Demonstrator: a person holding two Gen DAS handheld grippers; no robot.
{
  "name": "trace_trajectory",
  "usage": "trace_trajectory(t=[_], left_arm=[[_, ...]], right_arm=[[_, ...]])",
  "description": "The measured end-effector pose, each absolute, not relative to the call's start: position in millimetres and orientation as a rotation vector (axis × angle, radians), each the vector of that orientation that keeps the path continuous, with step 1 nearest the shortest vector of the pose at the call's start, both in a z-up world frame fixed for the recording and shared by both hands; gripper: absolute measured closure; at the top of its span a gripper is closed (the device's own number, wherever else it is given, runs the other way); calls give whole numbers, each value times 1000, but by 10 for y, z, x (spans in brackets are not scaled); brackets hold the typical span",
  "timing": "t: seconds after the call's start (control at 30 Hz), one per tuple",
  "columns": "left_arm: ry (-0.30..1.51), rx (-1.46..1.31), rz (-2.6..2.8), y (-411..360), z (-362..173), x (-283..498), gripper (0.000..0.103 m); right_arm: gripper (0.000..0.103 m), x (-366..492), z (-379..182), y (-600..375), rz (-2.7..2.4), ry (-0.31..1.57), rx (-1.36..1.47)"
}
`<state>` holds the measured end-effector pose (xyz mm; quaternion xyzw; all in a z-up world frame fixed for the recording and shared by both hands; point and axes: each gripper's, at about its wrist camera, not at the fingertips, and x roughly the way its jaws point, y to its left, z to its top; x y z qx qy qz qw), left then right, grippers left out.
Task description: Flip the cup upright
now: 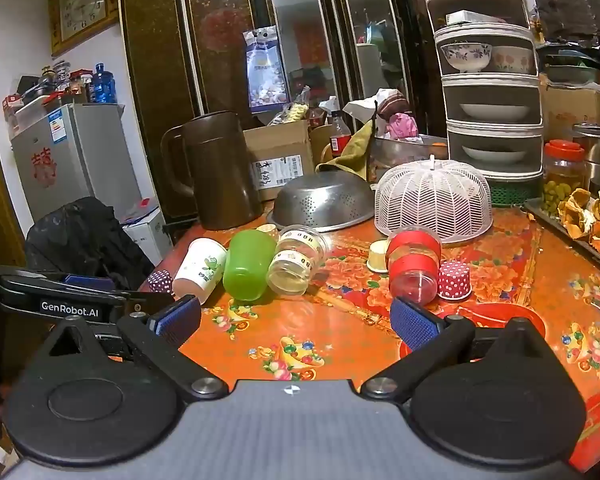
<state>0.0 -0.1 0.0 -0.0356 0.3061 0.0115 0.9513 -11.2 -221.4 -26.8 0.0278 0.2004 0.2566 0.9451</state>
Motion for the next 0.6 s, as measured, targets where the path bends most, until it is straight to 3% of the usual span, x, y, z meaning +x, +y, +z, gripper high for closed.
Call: trace_trajectory(t=[0.6], left_arm=[[629, -69, 17, 16, 9, -17, 2]], right_arm=[[1, -135, -267, -2222, 524, 418, 67]])
